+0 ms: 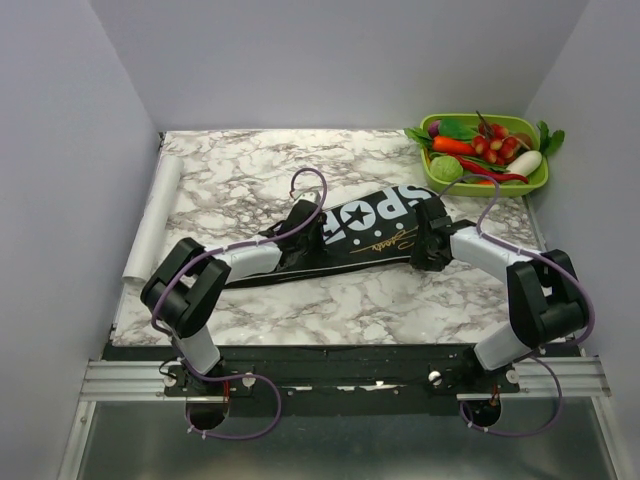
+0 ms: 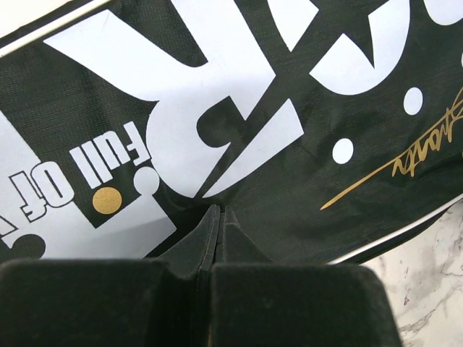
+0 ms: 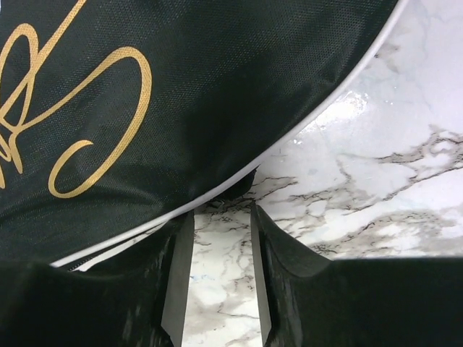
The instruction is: Pack up the badminton gear
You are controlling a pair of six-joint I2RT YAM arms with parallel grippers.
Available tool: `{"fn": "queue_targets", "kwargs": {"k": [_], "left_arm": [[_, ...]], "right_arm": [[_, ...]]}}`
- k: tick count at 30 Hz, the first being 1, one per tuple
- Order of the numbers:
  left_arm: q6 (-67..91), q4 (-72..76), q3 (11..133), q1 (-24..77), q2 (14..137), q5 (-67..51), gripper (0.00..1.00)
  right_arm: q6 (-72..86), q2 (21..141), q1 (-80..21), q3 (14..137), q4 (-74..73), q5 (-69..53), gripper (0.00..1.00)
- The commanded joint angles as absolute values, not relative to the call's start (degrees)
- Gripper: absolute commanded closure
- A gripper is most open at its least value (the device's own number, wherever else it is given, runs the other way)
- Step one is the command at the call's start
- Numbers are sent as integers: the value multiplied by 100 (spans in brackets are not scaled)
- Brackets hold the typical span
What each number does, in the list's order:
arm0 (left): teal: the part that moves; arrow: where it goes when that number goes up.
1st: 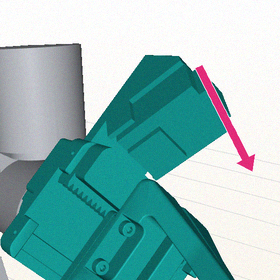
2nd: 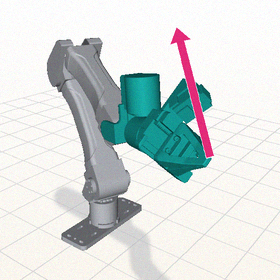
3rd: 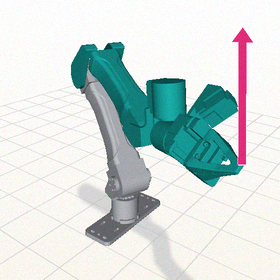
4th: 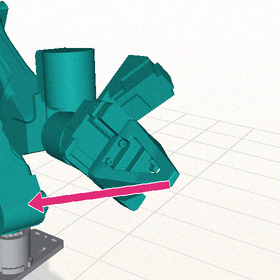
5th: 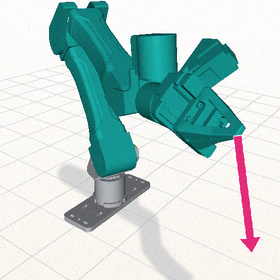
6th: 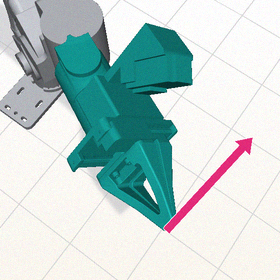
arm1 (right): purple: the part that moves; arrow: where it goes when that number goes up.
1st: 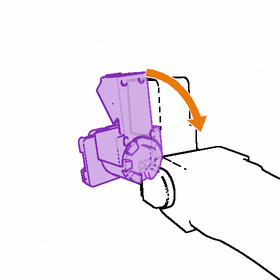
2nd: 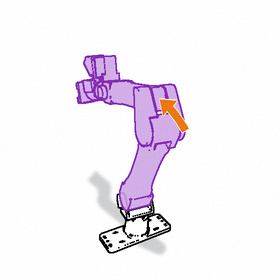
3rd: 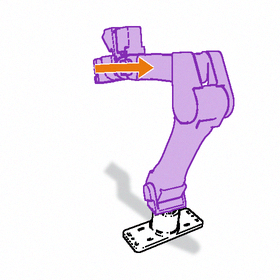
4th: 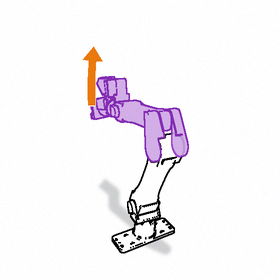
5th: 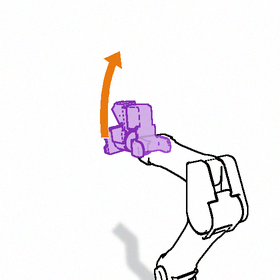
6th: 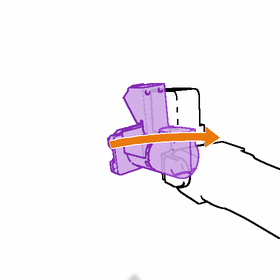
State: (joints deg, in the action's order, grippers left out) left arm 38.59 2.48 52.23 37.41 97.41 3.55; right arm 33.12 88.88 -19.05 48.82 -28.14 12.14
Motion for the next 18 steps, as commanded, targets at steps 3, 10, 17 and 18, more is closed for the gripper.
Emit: {"fn": "queue_targets", "kwargs": {"k": [3,10,17,18], "left_arm": [[3806,483,5028,3753,9817,281,100],[3832,641,4755,3753,9791,281,100],[3850,712,4623,3753,9809,255,100],[3850,712,4640,3753,9817,255,100]], "right_arm": [[3542,9000,-1872,4922,-2488,1257,61],[3524,9176,-1872,4992,-2452,1301,72],[3393,9237,-1872,4983,-2391,1371,91],[3375,9237,-1863,4983,-2391,1362,93]]}}
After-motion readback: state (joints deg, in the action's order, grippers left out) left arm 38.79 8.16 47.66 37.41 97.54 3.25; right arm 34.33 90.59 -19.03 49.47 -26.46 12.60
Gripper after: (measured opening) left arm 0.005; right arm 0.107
